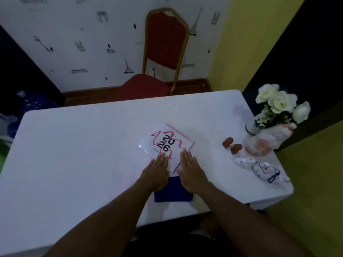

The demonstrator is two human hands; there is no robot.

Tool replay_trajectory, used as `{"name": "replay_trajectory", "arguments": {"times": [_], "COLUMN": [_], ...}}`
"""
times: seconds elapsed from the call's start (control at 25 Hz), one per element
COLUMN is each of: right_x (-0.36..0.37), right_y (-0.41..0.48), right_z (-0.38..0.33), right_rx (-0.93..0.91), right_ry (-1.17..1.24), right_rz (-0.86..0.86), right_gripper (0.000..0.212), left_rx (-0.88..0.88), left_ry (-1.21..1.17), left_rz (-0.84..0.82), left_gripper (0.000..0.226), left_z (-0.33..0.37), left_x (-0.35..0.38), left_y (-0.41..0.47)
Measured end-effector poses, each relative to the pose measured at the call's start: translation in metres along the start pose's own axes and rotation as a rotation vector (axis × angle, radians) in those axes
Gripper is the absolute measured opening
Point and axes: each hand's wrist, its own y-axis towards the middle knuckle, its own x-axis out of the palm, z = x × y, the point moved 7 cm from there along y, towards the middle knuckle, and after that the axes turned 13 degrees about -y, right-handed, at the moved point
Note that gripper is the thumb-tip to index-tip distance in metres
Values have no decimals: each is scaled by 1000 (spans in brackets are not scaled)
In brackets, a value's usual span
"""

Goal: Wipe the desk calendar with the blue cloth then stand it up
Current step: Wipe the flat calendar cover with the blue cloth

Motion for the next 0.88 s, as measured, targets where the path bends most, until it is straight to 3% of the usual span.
{"name": "replay_trajectory", "arguments": {"times": [0.2, 0.4, 0.64, 0.88], "right_x": [37, 58, 55, 30], "right_y": [-38, -51, -49, -39], "right_z": [-20, -17, -14, -48], "right_rx": [-108, -233, -268, -333], "right_ry": [15, -46, -27, 25], "right_rz": [7, 8, 31, 233], "right_gripper": [76, 85, 96, 73], "left_rx": [-16, 34, 170, 104], "left_ry": [-29, 90, 164, -1], "left_rz": [-66, -86, 44, -111], "left_gripper": [78, 101, 72, 65], "left_z": [-17, -37, -27, -37], "left_x": [45, 67, 59, 53], "left_y": [-38, -51, -51, -41]}}
